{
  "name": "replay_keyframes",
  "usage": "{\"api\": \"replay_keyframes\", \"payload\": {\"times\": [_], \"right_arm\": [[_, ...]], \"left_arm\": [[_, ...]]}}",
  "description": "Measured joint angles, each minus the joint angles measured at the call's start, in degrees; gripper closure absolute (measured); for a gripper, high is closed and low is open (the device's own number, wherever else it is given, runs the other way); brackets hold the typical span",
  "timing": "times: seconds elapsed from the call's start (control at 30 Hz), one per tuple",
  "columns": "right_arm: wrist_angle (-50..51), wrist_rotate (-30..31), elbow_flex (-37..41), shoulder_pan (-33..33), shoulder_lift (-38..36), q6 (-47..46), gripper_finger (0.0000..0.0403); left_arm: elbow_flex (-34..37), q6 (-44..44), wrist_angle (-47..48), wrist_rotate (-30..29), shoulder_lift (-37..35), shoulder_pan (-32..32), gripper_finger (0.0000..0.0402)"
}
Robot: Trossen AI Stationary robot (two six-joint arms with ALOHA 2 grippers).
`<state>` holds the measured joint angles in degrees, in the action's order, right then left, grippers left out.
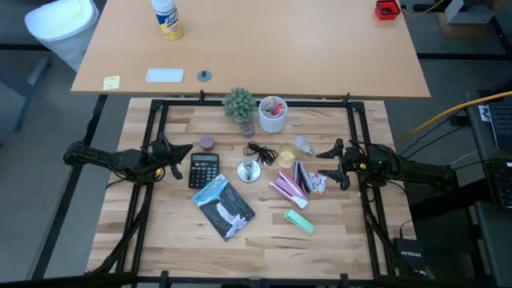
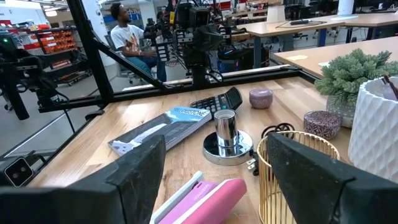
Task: Screw lightbulb
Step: Return to Home Position
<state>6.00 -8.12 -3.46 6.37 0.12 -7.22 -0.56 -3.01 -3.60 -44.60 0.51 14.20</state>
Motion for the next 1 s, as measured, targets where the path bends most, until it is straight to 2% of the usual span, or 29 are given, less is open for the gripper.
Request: {"api": "replay_keyframes", "payload": {"times": [0.23,0.47,1.0], "right_arm": [[0.06,0.15,0.0,0.0,0.0,0.37,0.0118],[0.26,5.48,0.02,0.02,0.0,5.98,0.0118],[0.2,9.05,0.08,0.02,0.0,9.07,0.0118]], "left_arm": [[0.0,0.0,0.0,0.01,0.0,0.0,0.0402],[0.0,0.0,0.0,0.01,0.0,0.0,0.0402],[0.0,0.0,0.0,0.0,0.0,0.0,0.0402]]}}
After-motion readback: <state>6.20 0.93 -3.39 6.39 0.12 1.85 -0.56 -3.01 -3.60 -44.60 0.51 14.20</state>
